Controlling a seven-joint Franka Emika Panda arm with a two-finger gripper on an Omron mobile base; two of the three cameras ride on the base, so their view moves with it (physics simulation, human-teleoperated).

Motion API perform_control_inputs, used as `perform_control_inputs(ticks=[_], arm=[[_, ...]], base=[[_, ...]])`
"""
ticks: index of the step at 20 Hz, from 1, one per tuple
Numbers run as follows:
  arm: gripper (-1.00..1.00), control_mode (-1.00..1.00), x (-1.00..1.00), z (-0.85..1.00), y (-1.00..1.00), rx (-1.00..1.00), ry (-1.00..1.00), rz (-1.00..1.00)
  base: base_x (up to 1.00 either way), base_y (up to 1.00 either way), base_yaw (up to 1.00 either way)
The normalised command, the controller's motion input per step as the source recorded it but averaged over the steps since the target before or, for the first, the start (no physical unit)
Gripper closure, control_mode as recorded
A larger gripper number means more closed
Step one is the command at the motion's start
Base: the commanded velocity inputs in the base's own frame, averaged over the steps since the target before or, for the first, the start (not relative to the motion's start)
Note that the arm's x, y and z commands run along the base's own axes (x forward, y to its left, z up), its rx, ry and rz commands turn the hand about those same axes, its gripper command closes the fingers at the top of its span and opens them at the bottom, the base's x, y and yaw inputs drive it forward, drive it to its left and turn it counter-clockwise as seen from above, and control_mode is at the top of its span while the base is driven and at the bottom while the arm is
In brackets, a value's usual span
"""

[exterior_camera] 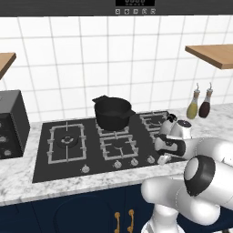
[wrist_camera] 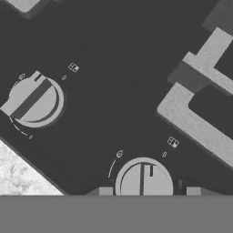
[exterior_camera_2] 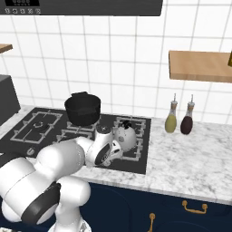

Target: Pick the kettle from the counter and place it on a stove burner. Then turn the burner on.

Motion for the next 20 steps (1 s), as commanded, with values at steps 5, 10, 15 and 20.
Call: perform_control_inputs(ticks=[5,10,15,20], arm=[[1.0,-1.0,-0.2,0.0,0.21,-0.16,-0.25,0.29],[1.0,-1.0,-0.18,0.0,0.22,-0.16,-0.23,0.29],[1.0,-1.0,-0.21,0.0,0.25,-0.17,-0.19,0.27],[-1.0,-1.0,-0.18,0.0,0.13,-0.09,-0.13,0.17]], base=[[0.0,0.0,0.0],[0.0,0.0,0.0],[0.0,0.0,0.0],[0.0,0.0,0.0]])
